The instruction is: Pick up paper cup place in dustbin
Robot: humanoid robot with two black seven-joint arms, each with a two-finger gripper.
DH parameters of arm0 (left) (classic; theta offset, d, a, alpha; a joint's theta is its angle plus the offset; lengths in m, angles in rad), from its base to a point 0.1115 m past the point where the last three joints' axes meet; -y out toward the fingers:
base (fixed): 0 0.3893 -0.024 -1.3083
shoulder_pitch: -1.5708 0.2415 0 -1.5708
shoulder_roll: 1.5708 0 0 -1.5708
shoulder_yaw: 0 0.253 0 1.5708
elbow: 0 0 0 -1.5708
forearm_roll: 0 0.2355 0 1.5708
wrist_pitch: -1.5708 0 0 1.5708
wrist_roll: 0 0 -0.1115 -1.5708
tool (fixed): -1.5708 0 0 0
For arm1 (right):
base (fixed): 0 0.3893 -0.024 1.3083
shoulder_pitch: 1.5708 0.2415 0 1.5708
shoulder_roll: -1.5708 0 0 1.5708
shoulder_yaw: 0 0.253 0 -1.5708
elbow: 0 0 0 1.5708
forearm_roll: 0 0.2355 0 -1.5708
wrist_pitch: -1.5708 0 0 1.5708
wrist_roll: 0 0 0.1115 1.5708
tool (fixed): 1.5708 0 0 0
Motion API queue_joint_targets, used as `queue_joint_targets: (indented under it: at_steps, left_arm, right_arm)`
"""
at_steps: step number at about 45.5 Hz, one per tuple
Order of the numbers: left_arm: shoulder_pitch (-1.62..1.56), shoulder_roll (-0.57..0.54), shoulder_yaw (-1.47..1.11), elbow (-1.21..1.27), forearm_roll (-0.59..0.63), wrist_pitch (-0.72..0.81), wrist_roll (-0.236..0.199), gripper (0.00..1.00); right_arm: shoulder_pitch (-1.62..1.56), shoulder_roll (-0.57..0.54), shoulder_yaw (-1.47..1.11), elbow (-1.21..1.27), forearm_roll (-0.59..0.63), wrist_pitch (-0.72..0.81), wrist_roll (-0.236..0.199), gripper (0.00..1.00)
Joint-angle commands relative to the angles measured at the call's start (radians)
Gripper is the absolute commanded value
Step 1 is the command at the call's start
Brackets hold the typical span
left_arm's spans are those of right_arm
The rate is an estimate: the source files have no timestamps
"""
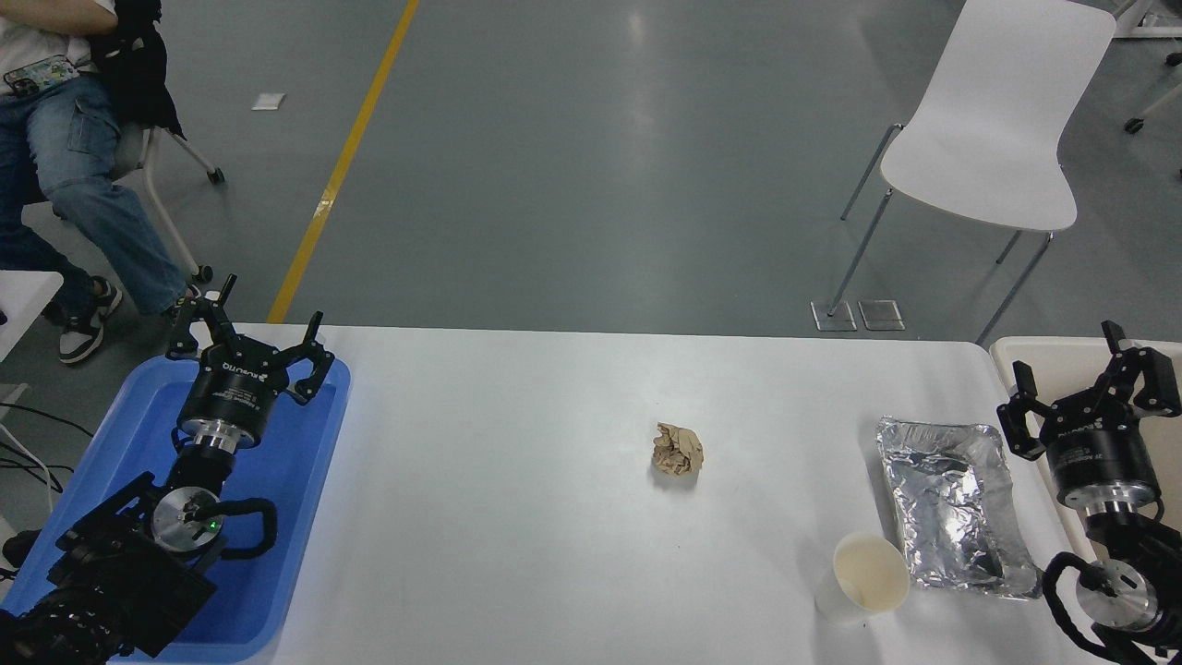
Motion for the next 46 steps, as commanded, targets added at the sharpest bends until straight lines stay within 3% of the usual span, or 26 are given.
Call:
queue_joint_targets:
  at_steps: [1,15,22,28,38,42,46]
  left_arm:
    - [0.0,0.0,0.0,0.0,0.0,0.0,0.0,1.0]
    - [0.0,0.0,0.0,0.0,0.0,0.0,0.0,1.0]
    - [0.0,0.0,0.0,-0.002,0.0,0.0,0.0,1.0]
    - [0.0,0.0,0.0,-0.002,0.0,-0.002,0.0,1.0]
    - [0.0,-0.002,0.0,0.0,0.0,0.0,0.002,1.0]
    - [0.0,-0.002,0.0,0.0,0.0,0.0,0.002,1.0]
    - [0.0,-0.002,0.0,-0.002,0.0,0.0,0.002,1.0]
  right_arm:
    - [0.036,-0.006,-0.009,-0.003,-0.001,-0.004,-0.003,1.0]
    - [0.273,-0.156,-0.292,-0.024,0.014,-0.056,-0.012,1.0]
    - [0.539,-0.231,-0.784,-0.047,0.028,-0.116,-0.029,1.0]
    - [0.73,-0.265,-1.177,-0.043,0.132,-0.142,-0.029,1.0]
    - [1.045,-0.25,-1.714,-0.018,0.237,-0.134,-0.04,1.0]
    - [1.152,-0.236,-1.86,0.009,0.235,-0.121,-0.126,1.0]
    - [1.26,-0.214,-2.013,0.022,0.235,-0.081,-0.27,1.0]
